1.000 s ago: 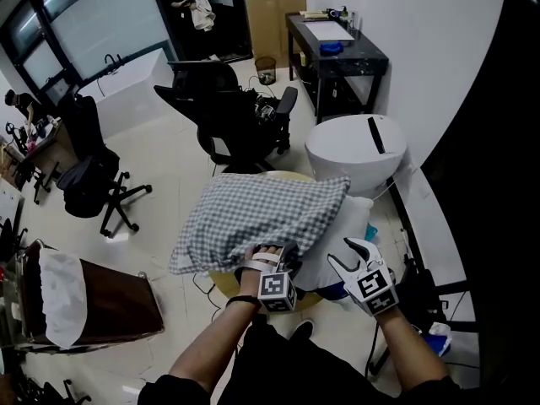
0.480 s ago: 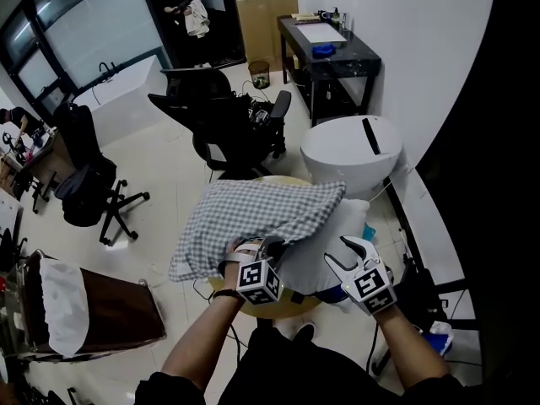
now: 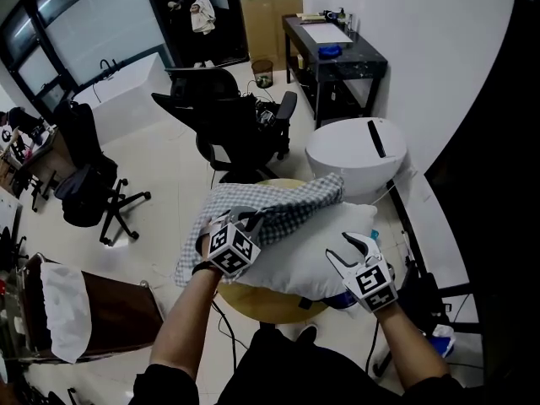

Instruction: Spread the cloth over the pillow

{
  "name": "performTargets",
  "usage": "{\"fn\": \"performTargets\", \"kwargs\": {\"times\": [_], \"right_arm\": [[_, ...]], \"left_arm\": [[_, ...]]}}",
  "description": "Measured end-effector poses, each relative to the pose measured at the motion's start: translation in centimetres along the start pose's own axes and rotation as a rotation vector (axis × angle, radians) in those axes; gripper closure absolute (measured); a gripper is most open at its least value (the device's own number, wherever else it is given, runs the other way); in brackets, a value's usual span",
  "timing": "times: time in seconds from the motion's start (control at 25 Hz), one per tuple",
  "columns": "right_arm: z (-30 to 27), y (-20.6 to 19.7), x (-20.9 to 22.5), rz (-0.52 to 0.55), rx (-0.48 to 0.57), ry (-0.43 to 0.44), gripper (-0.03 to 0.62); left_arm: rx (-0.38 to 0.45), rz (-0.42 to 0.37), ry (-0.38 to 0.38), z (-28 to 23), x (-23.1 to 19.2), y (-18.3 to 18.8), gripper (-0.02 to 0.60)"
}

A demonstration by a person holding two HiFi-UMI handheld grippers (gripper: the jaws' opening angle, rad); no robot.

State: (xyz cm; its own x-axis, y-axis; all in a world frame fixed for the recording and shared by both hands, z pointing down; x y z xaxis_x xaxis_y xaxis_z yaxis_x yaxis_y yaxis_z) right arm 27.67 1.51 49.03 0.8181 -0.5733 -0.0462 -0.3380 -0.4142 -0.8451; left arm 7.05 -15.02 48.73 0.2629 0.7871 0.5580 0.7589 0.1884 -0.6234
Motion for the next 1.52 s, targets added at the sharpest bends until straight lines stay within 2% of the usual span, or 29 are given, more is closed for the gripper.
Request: {"fn": "performTargets", "kwargs": {"times": [0.16, 0.4, 0.52, 0.6, 0.72, 0.92, 1.08, 1.24, 1.36, 1.44, 1.52], "right_arm": [[-1.3, 0.5, 0.0, -0.007, -0.008, -0.004, 0.367], [-3.3, 0.8, -0.2, -0.028, -0.027, -0.007, 0.367], [-4.2, 1.1, -0.4, -0.04, -0.039, -0.007, 0.367], [-4.8, 1.3, -0.4, -0.042, -0.043, -0.011, 0.367], [-5.6, 1.7, -0.5, -0.043, -0.052, -0.017, 0.367], [-6.7, 2.5, -0.4, -0.05, -0.059, -0.022, 0.367], [-7.4, 3.3, -0.4, -0.056, -0.056, -0.031, 0.367], [-8.7, 4.0, -0.6, -0.034, -0.069, -0.022, 0.367], [-9.7, 3.7, -0.5, -0.027, -0.091, -0.023, 0.367], [-10.1, 3.4, -0.3, -0.04, -0.108, -0.028, 0.367], [-10.5, 2.9, 0.0, -0.049, -0.126, -0.03, 0.367]], "left_arm": [[-0.058, 0.042, -0.039, -1.6, -1.8, -2.7, 0.571], [-0.132, 0.12, -0.118, -4.0, -2.5, -7.0, 0.566], [-0.133, 0.159, -0.153, -4.4, -2.8, -8.5, 0.549], [-0.117, 0.166, -0.163, -4.0, -3.4, -8.9, 0.511], [-0.092, 0.132, -0.17, -3.1, -4.3, -9.3, 0.466], [-0.02, 0.061, -0.161, -1.6, -5.3, -8.7, 0.466], [0.042, -0.026, -0.193, -1.0, -4.7, -7.6, 0.466], [0.085, -0.029, -0.184, -0.6, -5.3, -7.0, 0.499], [0.154, -0.046, -0.249, 0.3, -4.1, -5.4, 0.499], [0.19, -0.118, -0.303, 0.7, -2.1, -3.9, 0.489], [0.206, -0.184, -0.353, 0.4, -0.1, -2.6, 0.431]]}}
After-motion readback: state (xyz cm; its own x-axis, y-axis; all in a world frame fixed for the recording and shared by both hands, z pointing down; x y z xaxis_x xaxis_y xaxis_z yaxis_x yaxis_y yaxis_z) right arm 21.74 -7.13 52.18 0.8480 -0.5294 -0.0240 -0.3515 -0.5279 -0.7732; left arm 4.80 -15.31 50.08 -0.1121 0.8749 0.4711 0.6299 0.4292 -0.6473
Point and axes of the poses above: the fingertips, and each gripper's own axes: z backward along the fingers, x to its right, y out of its top, the point moved 8 cm from there along z, backward along the fingers, and after that the axes turned 11 degrees about y, right-handed, at the moved point
